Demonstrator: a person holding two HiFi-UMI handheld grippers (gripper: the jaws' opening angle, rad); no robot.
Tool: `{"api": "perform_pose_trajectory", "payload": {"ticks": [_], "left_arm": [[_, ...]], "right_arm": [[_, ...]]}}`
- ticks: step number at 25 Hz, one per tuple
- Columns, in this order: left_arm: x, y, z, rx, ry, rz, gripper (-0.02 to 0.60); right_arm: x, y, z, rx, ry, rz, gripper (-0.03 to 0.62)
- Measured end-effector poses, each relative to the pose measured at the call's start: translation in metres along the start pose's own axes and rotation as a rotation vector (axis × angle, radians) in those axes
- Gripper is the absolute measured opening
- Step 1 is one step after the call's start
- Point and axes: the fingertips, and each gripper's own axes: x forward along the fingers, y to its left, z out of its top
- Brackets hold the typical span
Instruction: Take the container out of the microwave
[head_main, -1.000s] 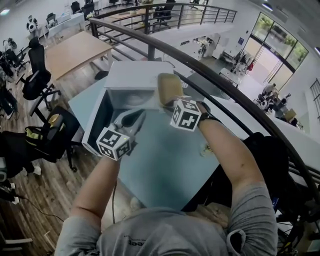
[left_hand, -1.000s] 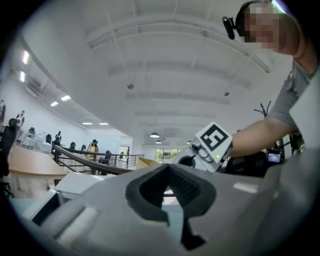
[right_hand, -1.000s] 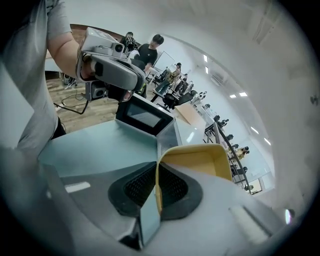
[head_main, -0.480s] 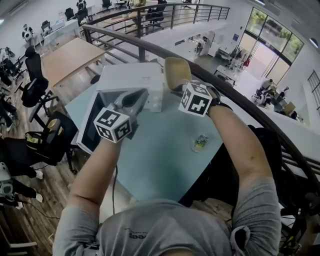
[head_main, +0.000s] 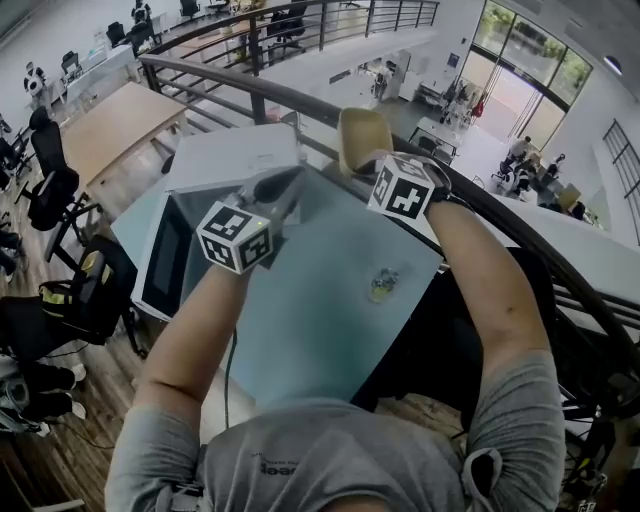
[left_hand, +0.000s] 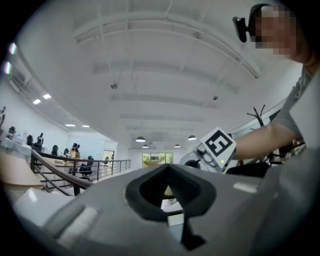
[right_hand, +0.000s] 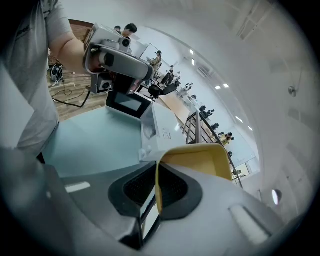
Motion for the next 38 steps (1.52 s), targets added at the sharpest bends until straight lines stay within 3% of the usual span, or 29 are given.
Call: {"api": "perform_pose_trajectory", "payload": {"ticks": [17, 38], "left_arm": [[0.081, 0.033, -0.121, -0.079, 0.115, -0.036, 0.015], [0.145, 0.054, -0.291, -0.208, 0.246, -0.087, 0.015]], "right_arm": [[0.105, 0.002, -0.115, 0.111, 0.082, 0.102, 0.018], [0.244, 0.053, -0.227, 0.187, 0.166, 0.258, 0.018]]}}
